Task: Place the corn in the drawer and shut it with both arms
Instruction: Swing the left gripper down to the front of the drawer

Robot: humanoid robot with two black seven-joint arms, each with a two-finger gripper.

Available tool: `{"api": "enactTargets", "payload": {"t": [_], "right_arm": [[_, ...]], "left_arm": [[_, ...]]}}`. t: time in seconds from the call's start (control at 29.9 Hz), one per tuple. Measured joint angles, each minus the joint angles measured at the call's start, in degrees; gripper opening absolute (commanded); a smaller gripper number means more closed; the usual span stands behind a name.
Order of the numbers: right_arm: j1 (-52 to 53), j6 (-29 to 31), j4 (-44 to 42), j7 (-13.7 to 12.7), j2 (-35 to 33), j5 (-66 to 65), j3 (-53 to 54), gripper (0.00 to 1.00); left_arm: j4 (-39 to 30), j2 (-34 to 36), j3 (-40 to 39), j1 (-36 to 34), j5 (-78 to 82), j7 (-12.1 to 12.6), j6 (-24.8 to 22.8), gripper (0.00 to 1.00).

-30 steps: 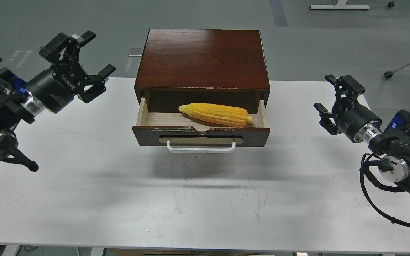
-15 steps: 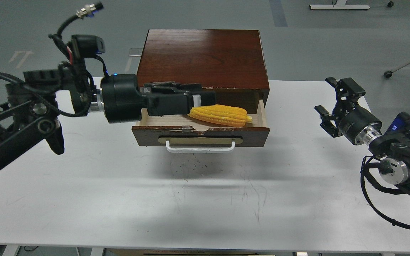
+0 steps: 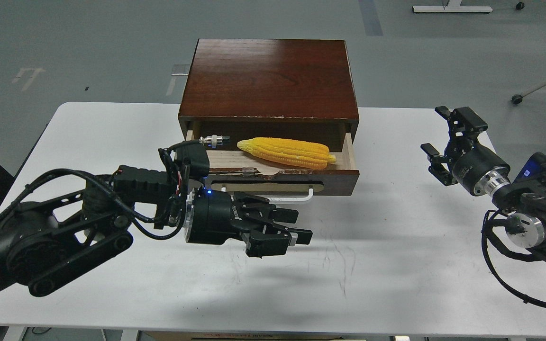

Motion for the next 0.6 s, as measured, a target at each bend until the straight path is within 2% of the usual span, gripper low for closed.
{"api": "enactTargets", "payload": {"t": [0.3, 0.47, 0.6], "right_arm": [[-0.04, 0.00, 0.00, 0.00, -0.05, -0.07, -0.21, 0.96], [-0.45, 0.00, 0.02, 0.00, -0.08, -0.21, -0.23, 0.96], [-0.62, 0.00, 0.09, 0.00, -0.12, -0.29, -0.23, 0.96]], "left_arm": [[3.77, 0.32, -0.76, 2.98, -6.78, 0.15, 0.00, 0.00], [6.89, 0.30, -0.84, 3.08, -11.47, 2.94, 0.01, 0.00], [8.69, 0.27, -0.84, 3.09, -13.83, 3.47, 0.13, 0.00]]}}
